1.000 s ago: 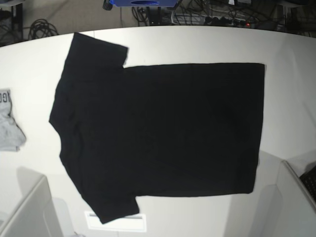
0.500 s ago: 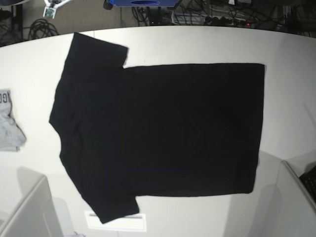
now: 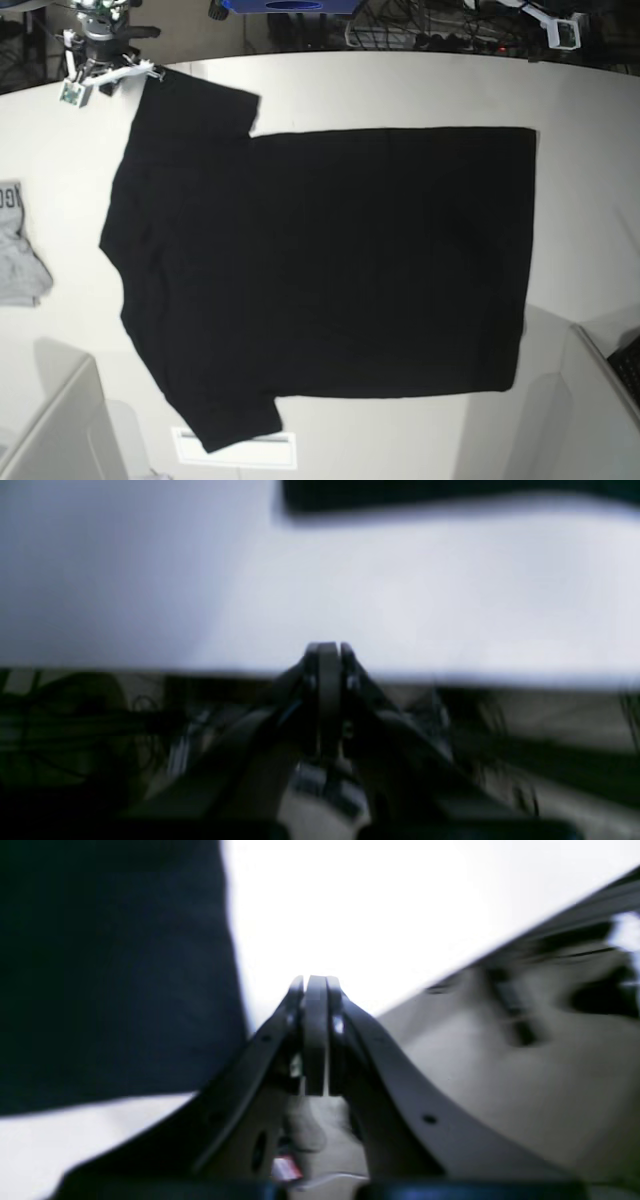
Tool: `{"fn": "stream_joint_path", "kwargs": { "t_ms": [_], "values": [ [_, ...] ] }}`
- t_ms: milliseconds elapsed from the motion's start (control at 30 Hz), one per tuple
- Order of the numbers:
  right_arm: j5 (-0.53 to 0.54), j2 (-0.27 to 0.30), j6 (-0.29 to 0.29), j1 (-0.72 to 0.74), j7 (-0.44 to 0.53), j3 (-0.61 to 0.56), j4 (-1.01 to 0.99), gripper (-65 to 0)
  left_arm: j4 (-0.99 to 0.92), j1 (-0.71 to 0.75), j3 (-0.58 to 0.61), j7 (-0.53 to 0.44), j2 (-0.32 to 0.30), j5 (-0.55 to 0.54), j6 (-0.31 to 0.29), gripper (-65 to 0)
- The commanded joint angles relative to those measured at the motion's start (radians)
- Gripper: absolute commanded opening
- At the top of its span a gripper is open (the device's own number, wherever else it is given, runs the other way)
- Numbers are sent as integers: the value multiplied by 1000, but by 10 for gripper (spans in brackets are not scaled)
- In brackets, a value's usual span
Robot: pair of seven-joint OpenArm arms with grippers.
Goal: Fold the T-shirt properly
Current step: 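Move both grippers to the shoulder corners of the shirt and grasp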
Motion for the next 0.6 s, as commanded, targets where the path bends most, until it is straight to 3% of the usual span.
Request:
{"fn": "stream_joint_path", "kwargs": {
  "t_ms": [0,100,233,267,300,367,400,467,567],
  "values": [
    [47,29,27,7,11,6,17,-650,11,10,-34,-17,2,1,11,-650],
    [271,79,145,54,-96,35,14,-639,11,-26,-77,-17,9,1,11,-650],
    [536,96,262,154,-273,173,-33,-290,10,-65,-113,-15,12,-14,11,-650],
    [573,96,273,181,-308,208,-49,-233,7,-71,-118,-15,11,-31,11,-620],
    [600,96,276,211,-354,247,-72,-192,1,-77,-127,-15,9,-58,11,-507],
    [633,96,285,263,-437,317,-117,-177,-9,-92,-152,-15,8,-130,11,-308],
    [642,96,296,283,-472,343,-137,-179,-15,-102,-164,-15,8,-172,8,-245],
    [653,96,349,316,-541,382,-178,-197,-32,-123,-195,31,-2,-281,-52,-221],
    [617,96,398,352,-590,393,-237,-225,-58,-192,-264,249,-43,-482,-204,-283]
  ]
}}
